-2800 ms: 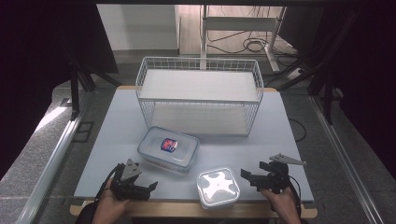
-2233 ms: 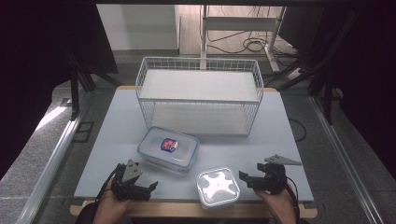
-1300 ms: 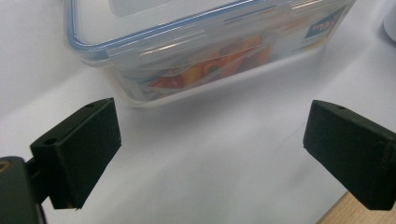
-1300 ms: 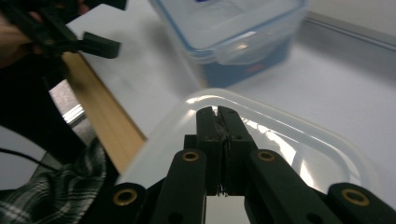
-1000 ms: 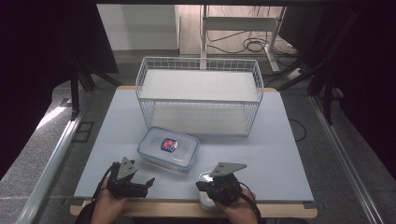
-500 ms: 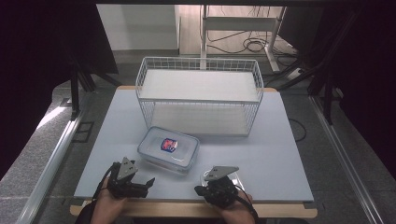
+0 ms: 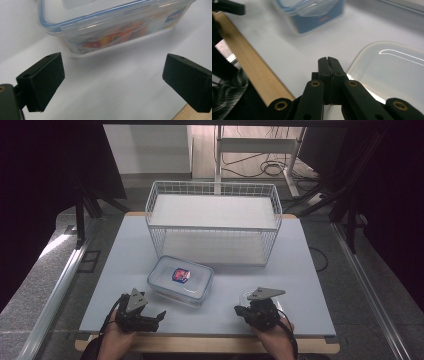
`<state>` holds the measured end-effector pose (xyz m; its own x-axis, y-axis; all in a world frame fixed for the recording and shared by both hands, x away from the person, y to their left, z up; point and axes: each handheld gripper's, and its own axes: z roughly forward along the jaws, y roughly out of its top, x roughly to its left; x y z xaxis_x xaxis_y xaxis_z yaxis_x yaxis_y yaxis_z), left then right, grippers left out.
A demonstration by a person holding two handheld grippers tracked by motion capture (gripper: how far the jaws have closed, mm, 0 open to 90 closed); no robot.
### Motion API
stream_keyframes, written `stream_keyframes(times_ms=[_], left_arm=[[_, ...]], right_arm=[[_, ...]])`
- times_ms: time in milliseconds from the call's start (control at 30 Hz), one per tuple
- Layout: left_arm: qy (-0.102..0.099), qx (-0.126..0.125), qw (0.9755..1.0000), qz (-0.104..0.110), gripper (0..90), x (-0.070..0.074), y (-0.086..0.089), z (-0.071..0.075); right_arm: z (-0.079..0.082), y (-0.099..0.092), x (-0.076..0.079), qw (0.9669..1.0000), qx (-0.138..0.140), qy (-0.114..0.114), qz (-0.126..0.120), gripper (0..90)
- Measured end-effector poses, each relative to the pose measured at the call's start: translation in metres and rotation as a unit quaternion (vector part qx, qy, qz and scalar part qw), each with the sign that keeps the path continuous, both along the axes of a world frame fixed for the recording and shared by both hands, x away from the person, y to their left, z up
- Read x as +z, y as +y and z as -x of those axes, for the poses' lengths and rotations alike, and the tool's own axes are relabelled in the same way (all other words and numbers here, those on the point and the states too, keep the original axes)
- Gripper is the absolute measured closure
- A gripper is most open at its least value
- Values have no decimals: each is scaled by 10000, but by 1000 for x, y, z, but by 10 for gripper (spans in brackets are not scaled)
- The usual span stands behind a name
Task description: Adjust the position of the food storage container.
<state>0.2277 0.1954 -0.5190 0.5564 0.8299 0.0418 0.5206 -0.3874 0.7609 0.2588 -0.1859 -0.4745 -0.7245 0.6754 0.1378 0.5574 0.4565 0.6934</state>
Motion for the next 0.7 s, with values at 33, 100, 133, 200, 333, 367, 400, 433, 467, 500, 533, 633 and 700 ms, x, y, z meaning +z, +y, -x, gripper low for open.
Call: stream_keyframes(times_ms=[33,100,133,200,333,367,400,433,467,500,533,633,700], left_arm=[[3,0,10000,-9,39,0,0,0],[10,-2,10000,-13,39,0,0,0],[10,-2,10000,-13,39,0,0,0],[13,6,10000,-8,39,0,0,0],[37,17,10000,11,39,0,0,0],[37,17,10000,11,39,0,0,0],[53,16,10000,20,40,0,0,0],[67,19,10000,26,40,-1,0,0],[67,19,10000,26,40,-1,0,0],[75,22,10000,31,41,-1,0,0],[92,22,9999,49,41,-1,0,-1],[111,17,9999,70,43,-1,0,-1],[118,6,9999,90,44,-1,0,-1]], right_arm=[[-3,-8,0,9999,-113,-31,-2,889],[-6,-15,0,9997,-234,-28,-26,889],[-6,-15,0,9997,-234,-28,-26,889],[-10,-24,1,9992,-385,-47,-38,889],[-17,-43,1,9977,-670,-91,-87,890],[-19,-47,1,9973,-728,-90,-89,889],[-20,-51,1,9968,-788,-127,-63,889],[-21,-54,1,9965,-816,-152,-59,889],[-21,-54,1,9965,-816,-152,-59,889],[-22,-62,2,9953,-947,-192,-42,889],[-23,-65,2,9949,-990,-208,-35,889],[-25,-76,2,9930,-1153,-243,-30,889],[-27,-83,2,9919,-1243,-277,-38,889]])
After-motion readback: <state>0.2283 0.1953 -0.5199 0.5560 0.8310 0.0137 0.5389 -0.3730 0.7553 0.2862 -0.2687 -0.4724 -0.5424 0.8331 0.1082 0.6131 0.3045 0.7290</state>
